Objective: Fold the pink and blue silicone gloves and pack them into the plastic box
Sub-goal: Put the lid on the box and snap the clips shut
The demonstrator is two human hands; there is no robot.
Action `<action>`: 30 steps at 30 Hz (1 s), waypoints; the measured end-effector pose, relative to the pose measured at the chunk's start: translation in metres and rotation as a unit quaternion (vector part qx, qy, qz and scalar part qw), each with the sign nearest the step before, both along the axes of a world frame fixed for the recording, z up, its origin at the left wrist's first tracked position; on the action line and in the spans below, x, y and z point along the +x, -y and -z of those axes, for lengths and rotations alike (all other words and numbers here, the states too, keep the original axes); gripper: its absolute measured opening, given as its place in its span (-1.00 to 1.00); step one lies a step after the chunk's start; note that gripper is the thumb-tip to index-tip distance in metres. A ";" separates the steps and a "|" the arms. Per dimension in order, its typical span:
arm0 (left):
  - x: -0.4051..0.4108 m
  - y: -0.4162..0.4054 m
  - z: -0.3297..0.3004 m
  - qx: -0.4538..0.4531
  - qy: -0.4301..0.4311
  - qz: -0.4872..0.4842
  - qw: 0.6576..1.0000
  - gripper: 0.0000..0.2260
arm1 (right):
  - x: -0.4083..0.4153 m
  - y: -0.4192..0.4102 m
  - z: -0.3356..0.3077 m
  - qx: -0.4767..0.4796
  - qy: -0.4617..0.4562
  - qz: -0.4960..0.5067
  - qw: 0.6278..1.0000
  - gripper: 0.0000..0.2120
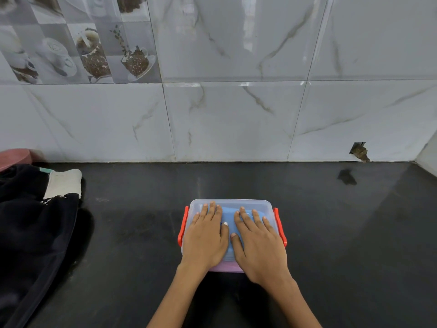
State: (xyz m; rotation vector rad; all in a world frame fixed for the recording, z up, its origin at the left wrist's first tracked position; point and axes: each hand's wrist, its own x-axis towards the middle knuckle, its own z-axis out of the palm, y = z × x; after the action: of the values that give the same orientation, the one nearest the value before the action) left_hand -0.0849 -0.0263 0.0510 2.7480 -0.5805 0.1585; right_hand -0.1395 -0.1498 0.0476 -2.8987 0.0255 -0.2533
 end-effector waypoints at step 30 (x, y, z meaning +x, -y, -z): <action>0.033 -0.036 -0.006 -0.215 0.168 -0.129 0.953 -0.84 | 0.055 0.001 -0.022 -0.047 -0.051 0.062 0.996 -0.29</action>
State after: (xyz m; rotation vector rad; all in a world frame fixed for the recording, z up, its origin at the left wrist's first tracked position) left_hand -0.0523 0.0101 0.0570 2.3650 -0.2232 0.7335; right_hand -0.0847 -0.1512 0.0692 -3.0058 0.2173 -0.1319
